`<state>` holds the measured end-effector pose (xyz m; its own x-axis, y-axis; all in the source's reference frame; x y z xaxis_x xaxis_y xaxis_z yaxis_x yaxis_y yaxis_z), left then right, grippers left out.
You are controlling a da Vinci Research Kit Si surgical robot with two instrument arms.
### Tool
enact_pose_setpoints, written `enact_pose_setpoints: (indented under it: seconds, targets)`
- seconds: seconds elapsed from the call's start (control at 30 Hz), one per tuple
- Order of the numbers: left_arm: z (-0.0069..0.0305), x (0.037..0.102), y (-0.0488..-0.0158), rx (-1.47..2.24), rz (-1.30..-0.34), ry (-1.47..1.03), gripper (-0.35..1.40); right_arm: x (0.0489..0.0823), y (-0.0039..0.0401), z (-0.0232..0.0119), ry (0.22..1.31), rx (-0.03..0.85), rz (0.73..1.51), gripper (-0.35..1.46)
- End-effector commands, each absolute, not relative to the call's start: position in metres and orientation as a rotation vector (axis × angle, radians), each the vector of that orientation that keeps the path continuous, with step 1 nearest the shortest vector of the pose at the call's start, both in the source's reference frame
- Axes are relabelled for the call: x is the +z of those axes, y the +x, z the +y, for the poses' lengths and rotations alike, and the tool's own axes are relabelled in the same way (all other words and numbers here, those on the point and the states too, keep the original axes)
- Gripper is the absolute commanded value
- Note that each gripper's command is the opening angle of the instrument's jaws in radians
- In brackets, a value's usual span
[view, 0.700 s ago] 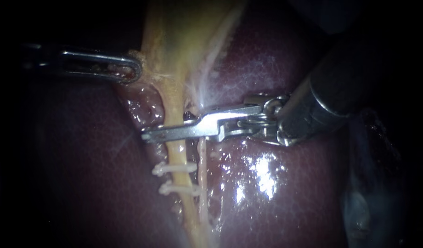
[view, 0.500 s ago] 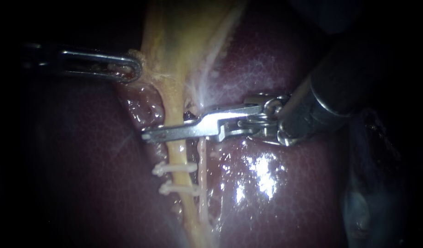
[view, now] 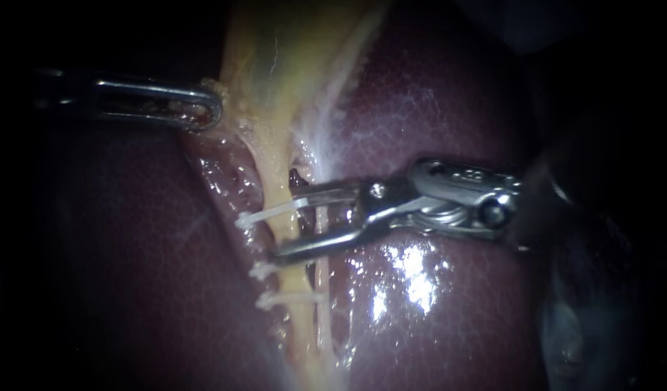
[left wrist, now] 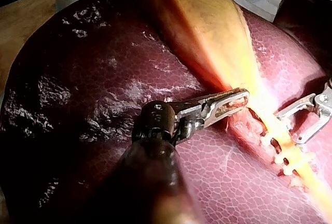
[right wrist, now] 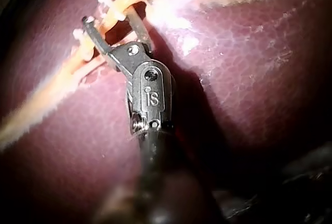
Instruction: Going back third clip left tube
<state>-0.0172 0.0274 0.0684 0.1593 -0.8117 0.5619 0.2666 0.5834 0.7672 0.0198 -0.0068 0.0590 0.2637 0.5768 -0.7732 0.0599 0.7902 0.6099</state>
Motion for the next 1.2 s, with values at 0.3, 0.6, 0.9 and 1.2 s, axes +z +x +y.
enact_pose_setpoints:
  seconds: [0.3, 0.6, 0.9, 1.2]
  targets:
    - [0.0274, 0.0684, -0.0172, -0.832, -1.169, 0.572, -0.35, 0.0545, 0.0136, -0.0065, 0.452, 0.231, 1.299, 0.5]
    - [0.0275, 0.0685, -0.0172, -0.832, -1.169, 0.572, -0.35, 0.0525, 0.0106, -0.0075, 0.402, 0.208, 1.178, 0.5]
    - [0.0267, 0.0694, -0.0182, -0.834, -1.168, 0.558, -0.35, 0.0525, 0.0097, -0.0075, 0.399, 0.203, 1.178, 0.5]
    - [0.0261, 0.0718, -0.0209, -0.82, -1.163, 0.558, -0.35, 0.0524, 0.0094, -0.0076, 0.4, 0.202, 1.179, 0.49]
